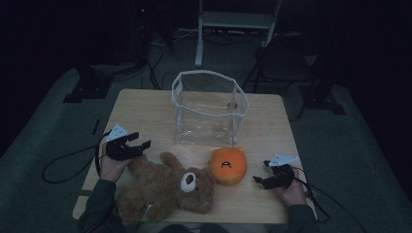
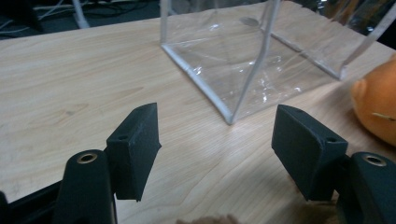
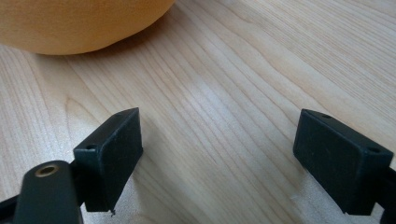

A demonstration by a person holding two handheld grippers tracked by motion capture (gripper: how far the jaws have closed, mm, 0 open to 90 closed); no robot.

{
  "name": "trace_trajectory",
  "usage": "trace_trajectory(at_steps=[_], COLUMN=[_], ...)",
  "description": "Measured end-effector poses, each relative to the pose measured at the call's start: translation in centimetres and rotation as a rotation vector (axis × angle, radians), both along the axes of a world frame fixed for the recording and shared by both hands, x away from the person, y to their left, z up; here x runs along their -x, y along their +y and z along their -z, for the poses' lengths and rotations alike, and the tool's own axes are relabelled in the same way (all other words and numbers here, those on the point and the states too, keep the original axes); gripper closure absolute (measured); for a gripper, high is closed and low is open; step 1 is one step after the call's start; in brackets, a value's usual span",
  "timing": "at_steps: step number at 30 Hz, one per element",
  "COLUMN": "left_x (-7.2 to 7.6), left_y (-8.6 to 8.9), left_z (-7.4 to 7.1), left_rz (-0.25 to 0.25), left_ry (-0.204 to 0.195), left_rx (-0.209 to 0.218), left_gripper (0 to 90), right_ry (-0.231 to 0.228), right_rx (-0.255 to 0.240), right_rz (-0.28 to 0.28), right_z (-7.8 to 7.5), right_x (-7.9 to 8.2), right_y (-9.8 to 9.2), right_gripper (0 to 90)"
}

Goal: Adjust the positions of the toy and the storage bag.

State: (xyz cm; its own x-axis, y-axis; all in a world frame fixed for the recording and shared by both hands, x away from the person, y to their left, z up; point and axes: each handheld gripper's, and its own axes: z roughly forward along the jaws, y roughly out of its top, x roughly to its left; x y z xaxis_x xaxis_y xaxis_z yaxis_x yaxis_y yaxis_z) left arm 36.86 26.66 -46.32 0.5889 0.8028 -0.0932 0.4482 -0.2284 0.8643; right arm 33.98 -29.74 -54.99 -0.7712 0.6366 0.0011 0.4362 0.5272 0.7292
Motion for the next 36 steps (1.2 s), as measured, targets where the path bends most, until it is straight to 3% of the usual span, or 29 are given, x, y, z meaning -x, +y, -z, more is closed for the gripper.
trace_trajectory(at_steps=[5,7,8,14,20,26,30,36], left_x=[-0.8,-0.8,-1.2,-2.0,-2.4,-2.7,-2.7,-2.9], left_y=[0.1,0.1,-0.1,-0.7,-1.3,-1.7,-2.1,-2.9], left_z=[-1.7,-1.7,-3.0,-4.3,-4.7,-5.4,-5.8,-6.4], left_rz=[0.027,0.027,0.058,0.104,0.120,0.125,0.152,0.169], left_ry=[-0.008,-0.008,-0.024,-0.044,-0.066,-0.076,-0.117,-0.108], left_rx=[-0.007,-0.007,-0.005,0.022,0.013,0.036,0.032,0.018], left_gripper=[35.5,36.1,36.2,36.3,38.6,39.8,39.2,39.2], right_ry=[0.001,0.001,0.001,0.000,0.000,-0.001,-0.001,-0.002], right_rx=[-0.001,-0.001,-0.001,0.001,0.001,0.001,0.001,0.001], right_rz=[0.005,0.006,0.006,0.009,0.010,0.012,0.013,0.014], right_z=[0.0,0.0,0.0,0.0,0.0,0.0,0.0,0.0], right_x=[0.0,0.0,0.0,0.0,0.0,0.0,0.0,0.0], right_y=[0.0,0.0,0.0,0.0,0.0,0.0,0.0,0.0], right_gripper=[14.9,14.9,14.8,14.8,14.9,14.8,14.8,14.8])
